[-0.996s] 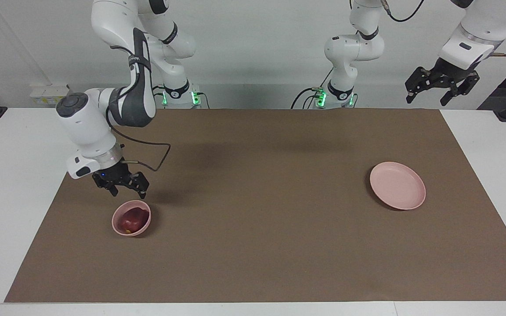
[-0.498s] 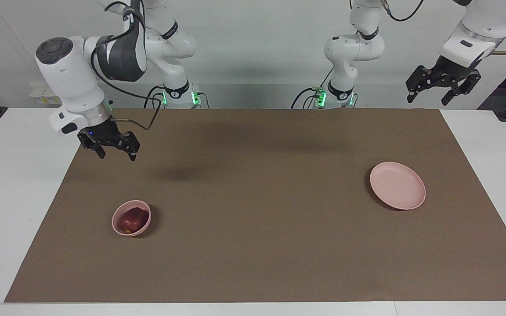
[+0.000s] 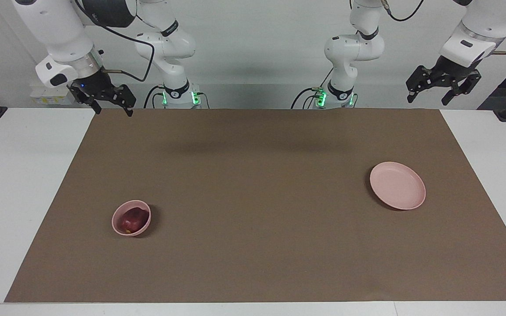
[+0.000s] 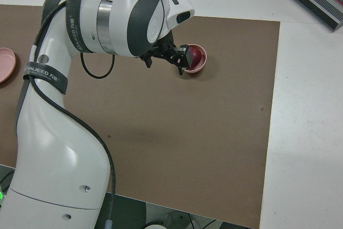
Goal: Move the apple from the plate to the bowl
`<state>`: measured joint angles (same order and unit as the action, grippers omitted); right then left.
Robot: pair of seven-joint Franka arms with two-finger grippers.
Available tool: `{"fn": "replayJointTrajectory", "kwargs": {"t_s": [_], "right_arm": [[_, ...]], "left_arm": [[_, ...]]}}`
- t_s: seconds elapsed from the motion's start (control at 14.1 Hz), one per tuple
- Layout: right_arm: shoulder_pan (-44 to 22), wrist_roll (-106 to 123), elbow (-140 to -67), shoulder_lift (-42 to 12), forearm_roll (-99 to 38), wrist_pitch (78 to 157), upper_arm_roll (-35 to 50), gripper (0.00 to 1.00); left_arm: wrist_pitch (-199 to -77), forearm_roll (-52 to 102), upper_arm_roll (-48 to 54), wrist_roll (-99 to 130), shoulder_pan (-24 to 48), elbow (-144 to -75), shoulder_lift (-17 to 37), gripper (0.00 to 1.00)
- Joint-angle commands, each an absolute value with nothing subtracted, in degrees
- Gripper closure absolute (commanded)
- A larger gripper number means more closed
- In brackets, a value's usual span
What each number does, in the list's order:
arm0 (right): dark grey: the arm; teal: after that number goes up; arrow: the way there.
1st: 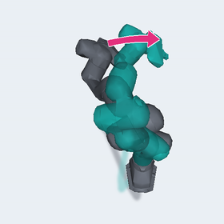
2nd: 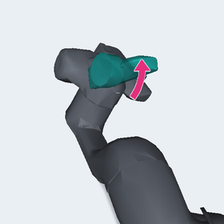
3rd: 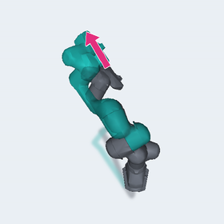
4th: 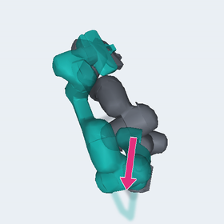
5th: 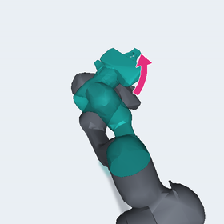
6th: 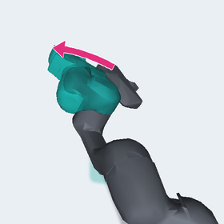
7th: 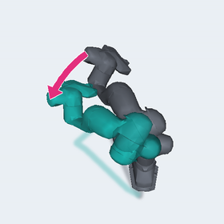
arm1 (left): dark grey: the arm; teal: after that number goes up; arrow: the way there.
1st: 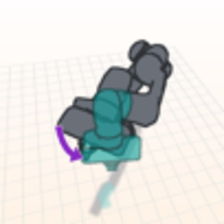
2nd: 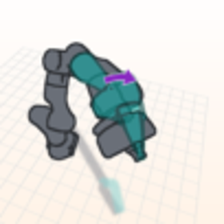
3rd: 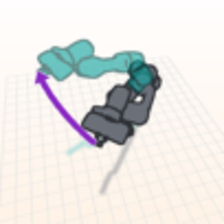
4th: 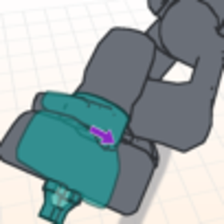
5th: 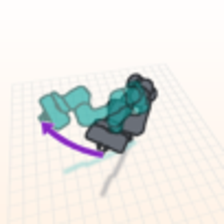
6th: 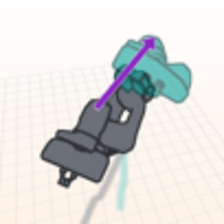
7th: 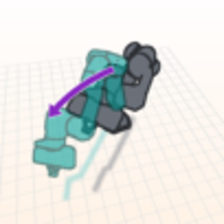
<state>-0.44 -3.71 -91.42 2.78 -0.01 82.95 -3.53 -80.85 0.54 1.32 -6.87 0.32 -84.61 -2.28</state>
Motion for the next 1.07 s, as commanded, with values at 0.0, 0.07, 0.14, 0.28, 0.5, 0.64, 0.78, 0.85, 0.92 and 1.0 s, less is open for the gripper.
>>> {"fn": "replayJointTrajectory", "kwargs": {"t_s": [0.0,0.07,0.14,0.28,0.5,0.64,0.78,0.85,0.92,1.0], "right_arm": [[-0.8,-4.9,-87.9,0.0,0.2,81.1,-3.0,0.00],[-0.9,-4.9,-88.1,0.1,0.2,81.5,-2.9,0.00],[-1.1,-4.7,-88.2,0.2,0.7,81.6,-2.7,0.00],[-2.1,-3.9,-88.2,-0.2,2.5,85.8,-2.7,0.00],[-1.8,-3.4,-87.6,-0.4,3.3,86.5,-2.7,0.00],[-1.5,-3.4,-86.8,-0.4,3.2,86.0,-2.7,0.00],[-1.5,-3.5,-86.7,-0.4,2.5,86.1,-2.7,0.00],[-1.4,-3.5,-86.8,-0.4,2.1,86.1,-2.8,0.00],[-1.4,-3.5,-86.8,-0.4,2.1,86.0,-3.1,0.00],[-1.4,-3.5,-86.8,-0.4,2.2,86.0,-3.2,0.00]], "left_arm": [[-80.9,0.1,0.9,-7.1,0.8,-84.1,-2.4,0.00],[-80.9,0.1,0.9,-7.1,0.8,-84.1,-2.4,0.00],[-80.9,0.1,0.9,-7.1,0.8,-84.2,-2.4,0.00],[-80.9,0.1,0.9,-7.1,0.8,-84.2,-2.5,0.00],[-80.9,0.1,0.9,-7.1,0.8,-84.1,-2.4,0.00],[-80.9,0.1,0.9,-7.1,0.8,-84.2,-2.4,0.00],[-80.9,0.1,0.9,-7.1,0.8,-84.2,-2.4,0.00],[-80.9,0.1,0.9,-7.1,0.8,-84.1,-2.4,0.00],[-80.9,0.1,0.9,-7.1,0.8,-84.1,-2.4,0.00],[-80.9,0.1,0.9,-7.1,0.8,-84.1,-2.4,0.00]]}}
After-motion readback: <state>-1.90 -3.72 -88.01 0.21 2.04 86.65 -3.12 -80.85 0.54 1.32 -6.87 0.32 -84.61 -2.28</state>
